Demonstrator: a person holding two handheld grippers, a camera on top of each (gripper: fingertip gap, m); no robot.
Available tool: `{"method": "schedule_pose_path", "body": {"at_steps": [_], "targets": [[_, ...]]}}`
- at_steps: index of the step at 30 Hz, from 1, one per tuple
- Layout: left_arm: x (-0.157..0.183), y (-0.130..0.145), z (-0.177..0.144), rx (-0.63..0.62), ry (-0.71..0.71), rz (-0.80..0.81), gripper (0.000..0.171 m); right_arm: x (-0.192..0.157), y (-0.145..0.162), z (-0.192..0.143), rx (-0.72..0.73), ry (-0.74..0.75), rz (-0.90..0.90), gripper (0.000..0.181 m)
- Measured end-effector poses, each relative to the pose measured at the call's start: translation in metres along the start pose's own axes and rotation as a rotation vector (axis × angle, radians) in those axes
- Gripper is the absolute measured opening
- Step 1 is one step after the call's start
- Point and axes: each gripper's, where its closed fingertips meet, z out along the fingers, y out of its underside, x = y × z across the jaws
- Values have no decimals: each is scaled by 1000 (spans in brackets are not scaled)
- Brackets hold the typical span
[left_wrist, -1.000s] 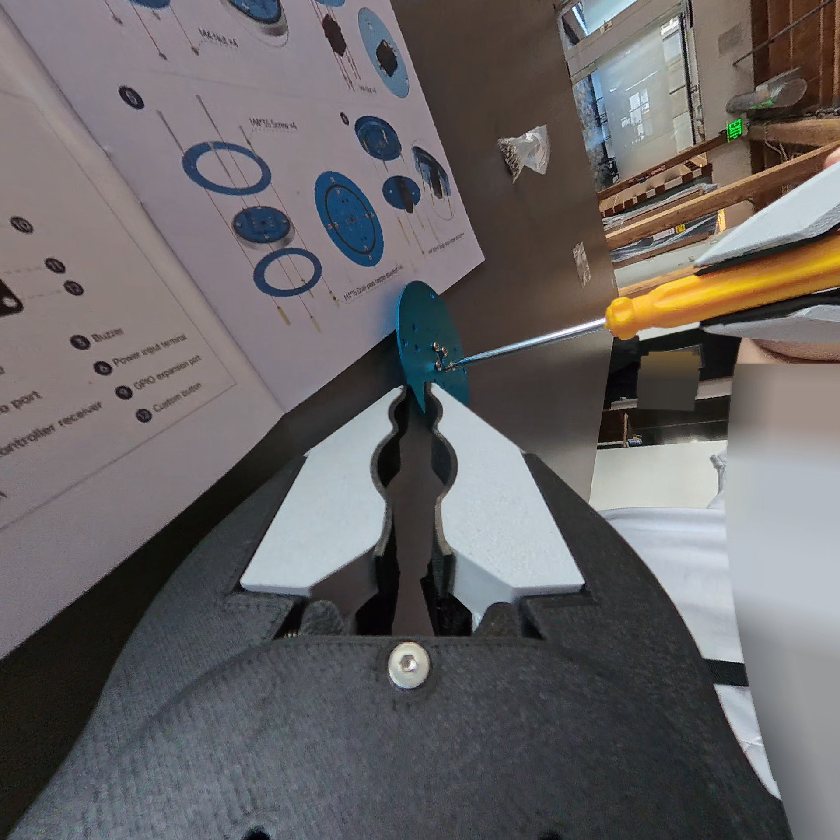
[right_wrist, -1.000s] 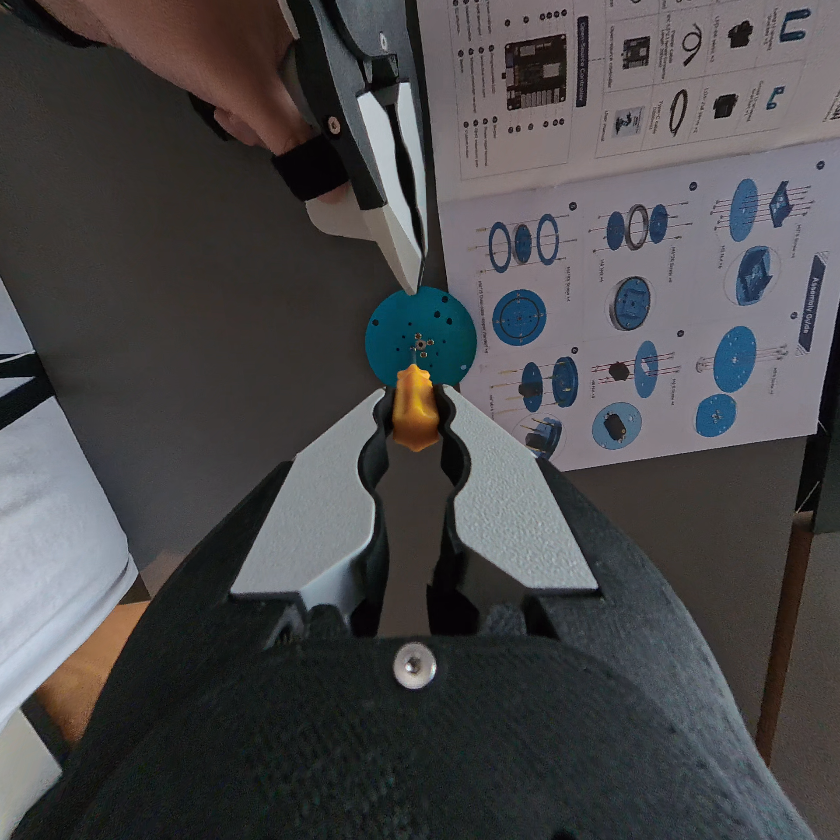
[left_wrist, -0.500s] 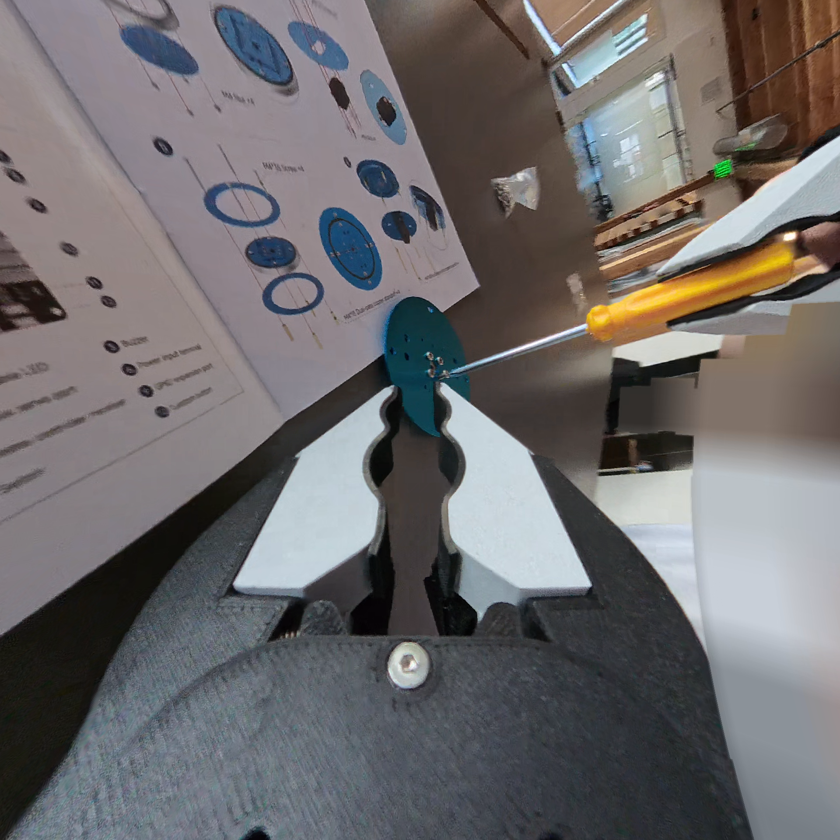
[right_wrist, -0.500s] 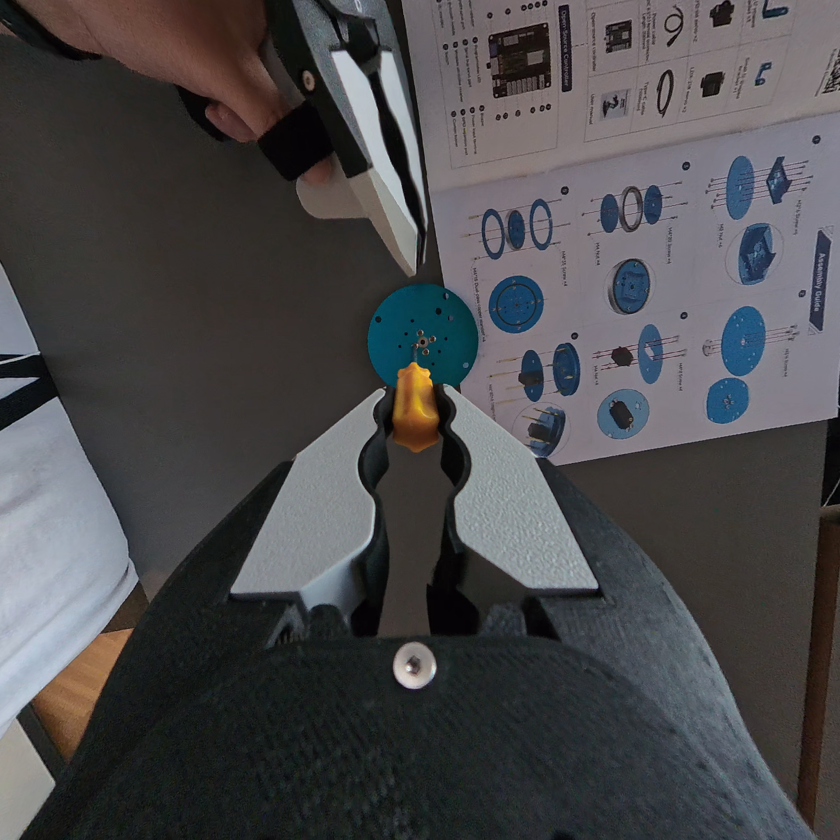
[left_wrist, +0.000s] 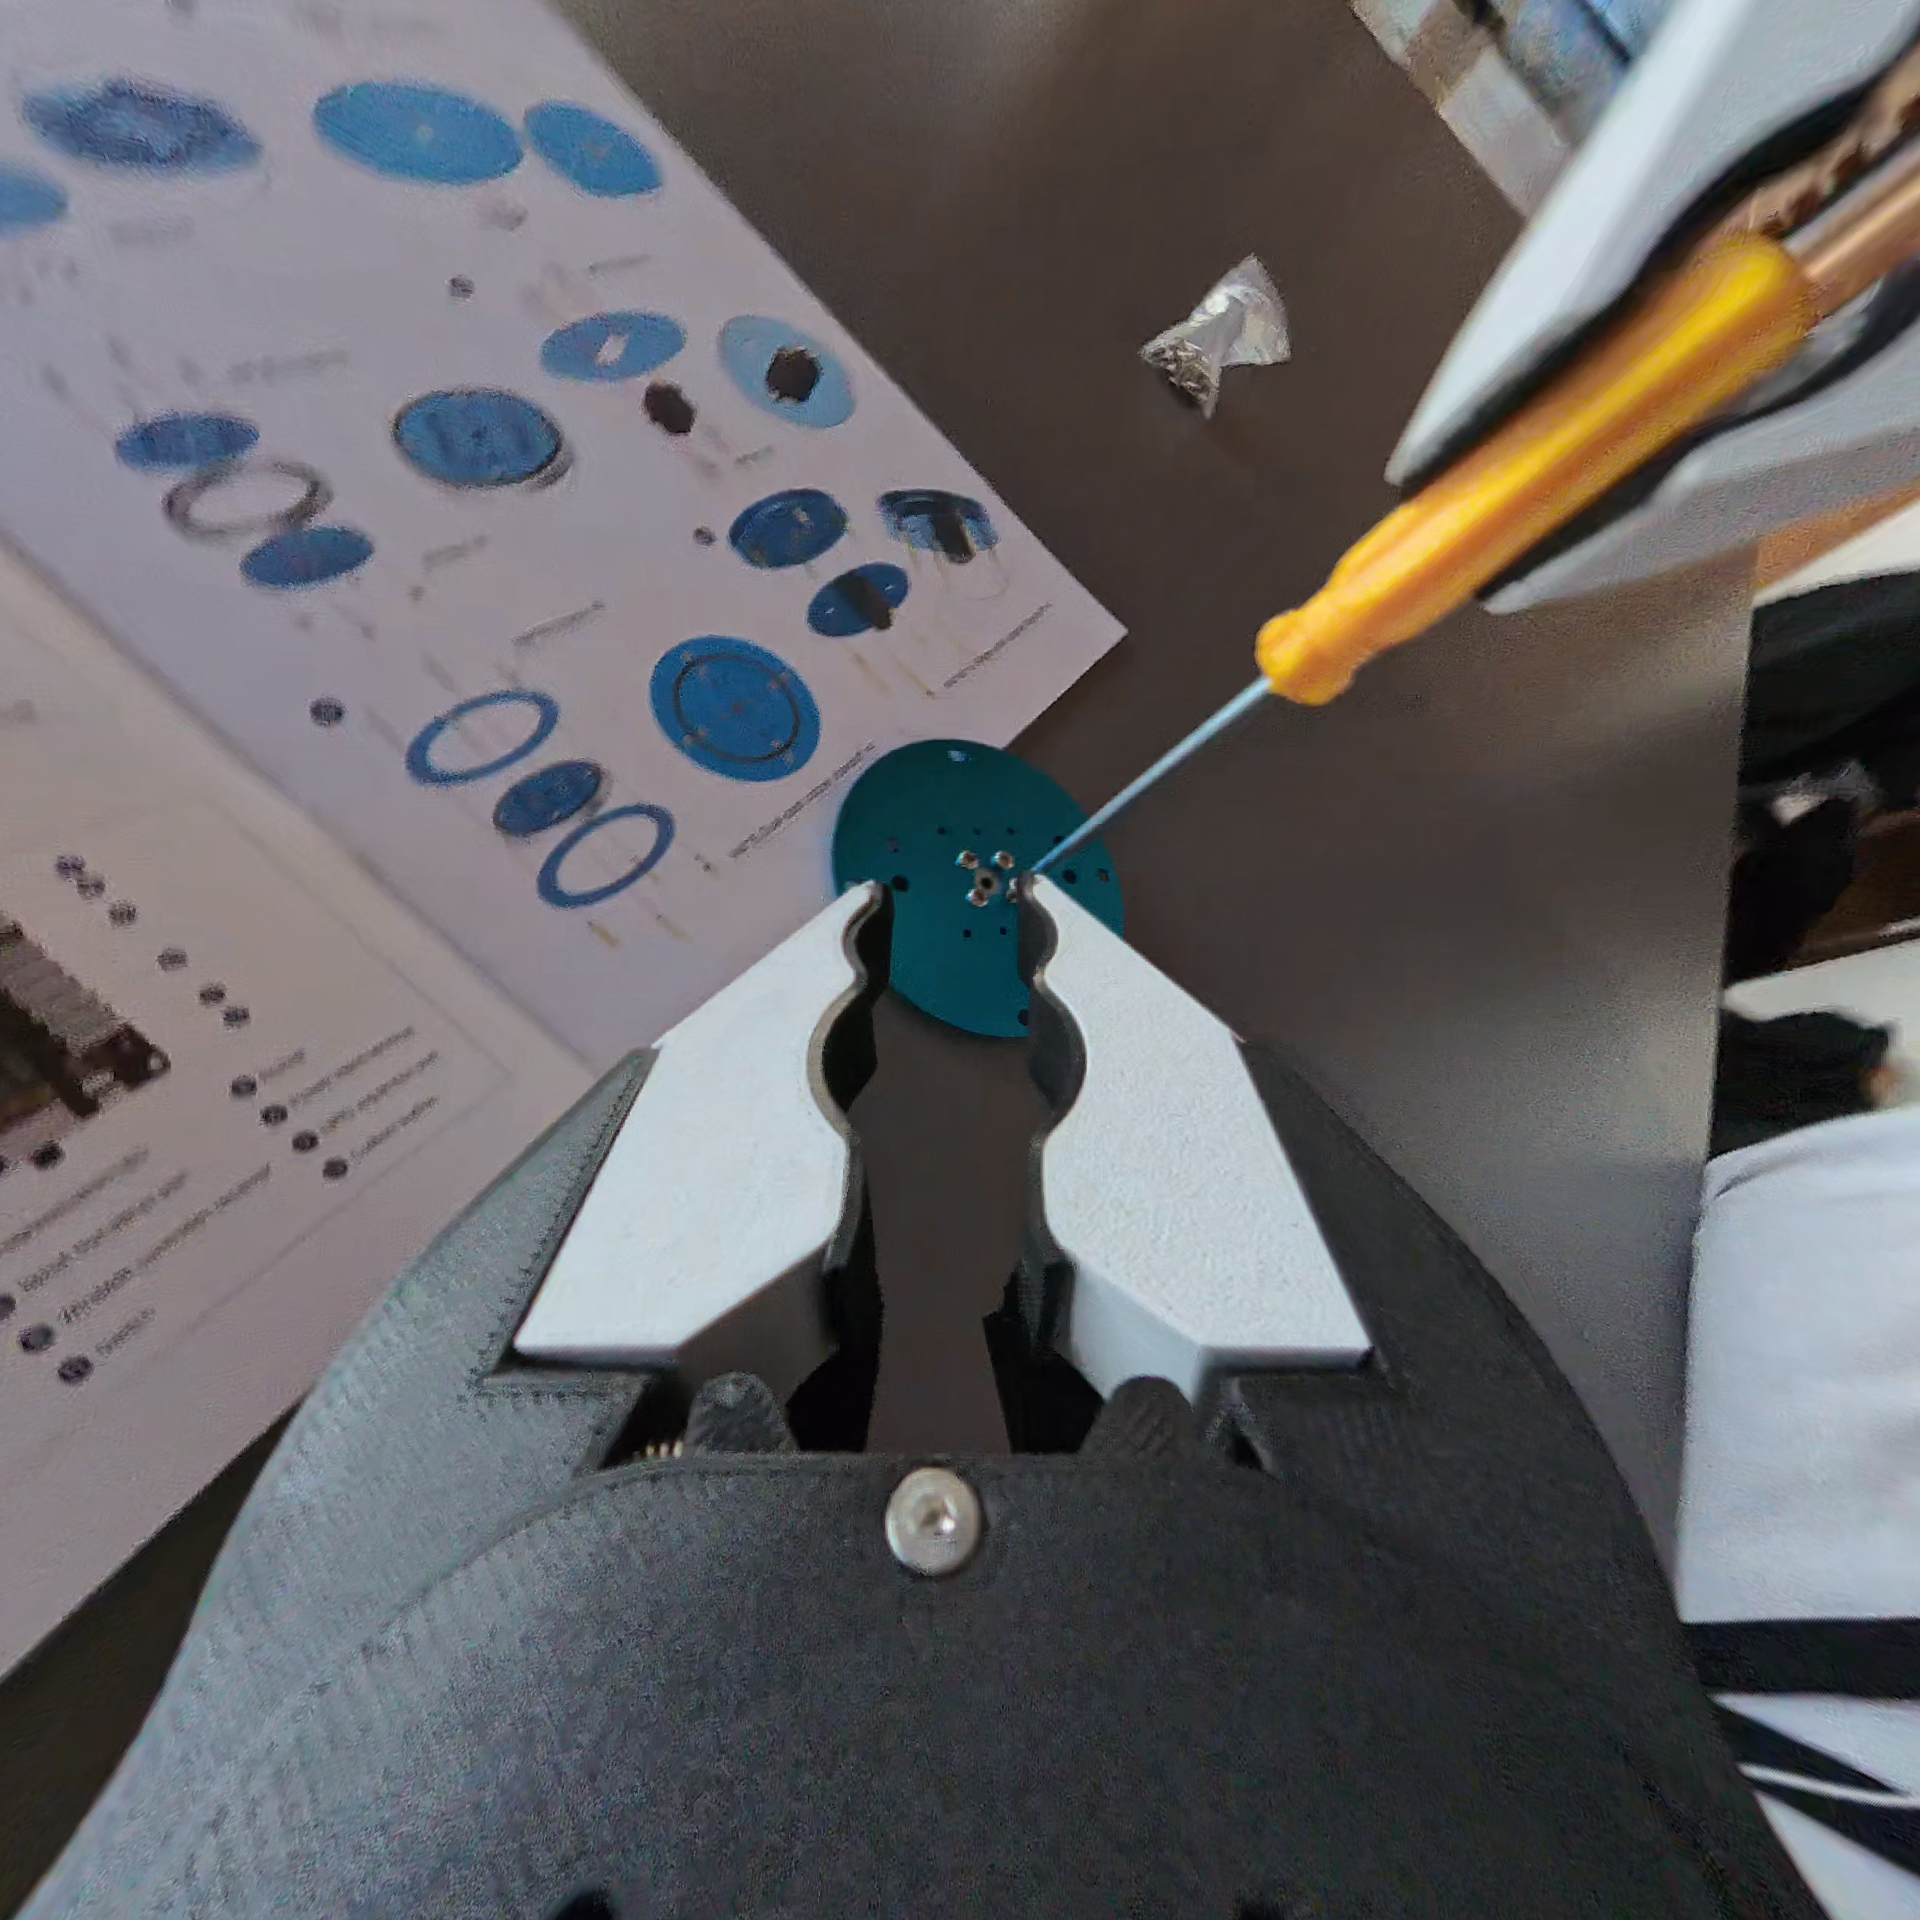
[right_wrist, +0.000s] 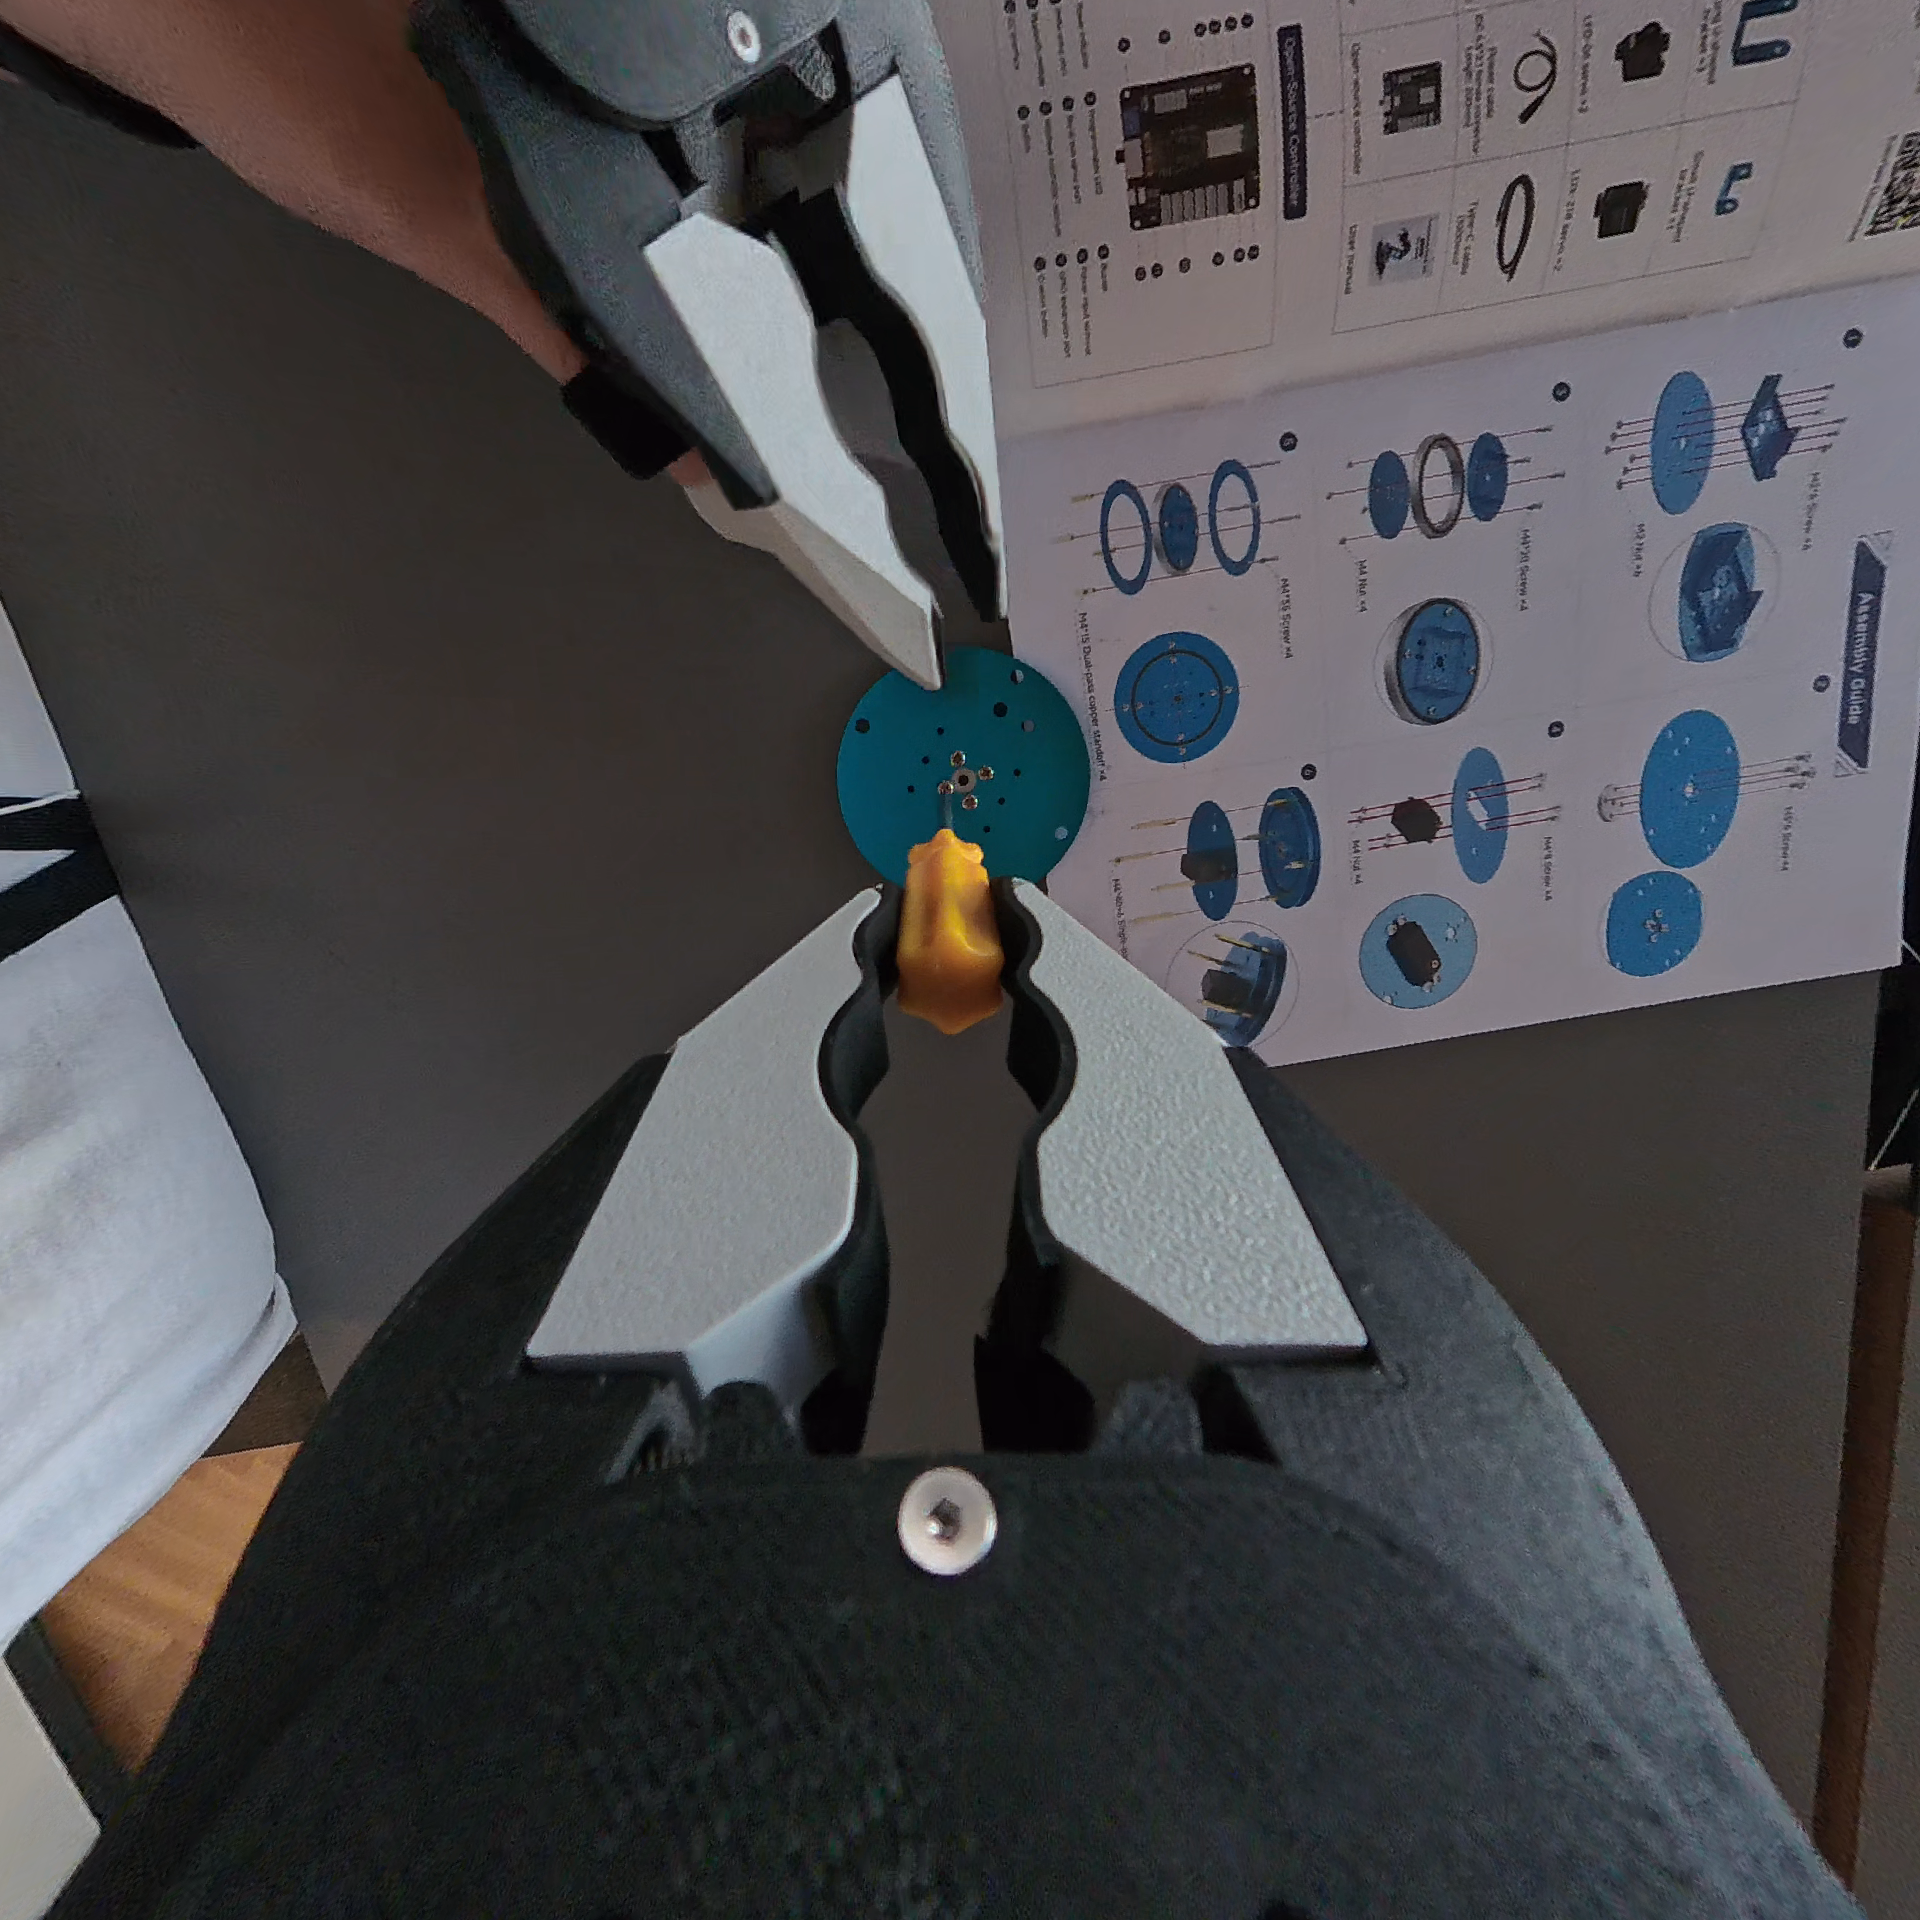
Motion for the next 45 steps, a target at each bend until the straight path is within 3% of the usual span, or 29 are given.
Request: {"method": "schedule_pose_path", "body": {"at_steps": [3, 6, 8, 13, 17, 18, 22, 26, 28, 29, 31, 33, 37, 40, 42, 45], "targets": [[9, -3, 2, -11, 1, 136, 21, -1, 1, -2, -9, -1, -5, 17], [11, -2, -3, 8, 34, 151, 21, -4, 5, -11, 6, 10, -8, 17], [-3, 8, -10, -18, -30, 133, 22, -11, 12, -19, 78, 12, -6, 17], [-7, 20, -15, 10, 15, -2, 23, -10, 59, -34, 535, 105, 39, 16], [-4, 10, -18, 44, 18, 25, 22, -13, 110, -30, 808, 180, 149, 16], [-3, 10, -18, 46, 20, 32, 22, -15, 120, -25, 823, 197, 151, 16], [-1, 16, -13, 19, 23, 40, 23, -22, 154, 16, 649, 177, 185, 17], [0, 18, -11, 3, 28, 42, 23, -24, 169, 44, 487, 176, 128, 20], [-4, 20, -10, -13, 14, 44, 25, -21, 163, 45, 442, 158, 132, 51], [-7, 22, -10, -25, 5, 44, 26, -18, 148, 39, 479, 164, 116, 59], [-9, 23, -8, -34, 12, 31, 28, -18, 91, 30, 652, 146, 41, 77], [-10, 25, -7, -37, 23, 10, 29, -11, 55, 53, 608, 153, -50, 95], [-9, 33, -4, -52, 39, -13, 27, 2, 25, 95, 487, 99, -92, 95], [-9, 32, -4, -48, 49, -33, 29, 4, 27, 109, 431, 12, -32, 95], [-6, 32, -3, -50, 70, -42, 28, 5, 23, 108, 461, -18, 7, 82], [-6, 30, -2, -42, 85, -79, 27, 5, 23, 108, 465, -39, 25, 78]]}}
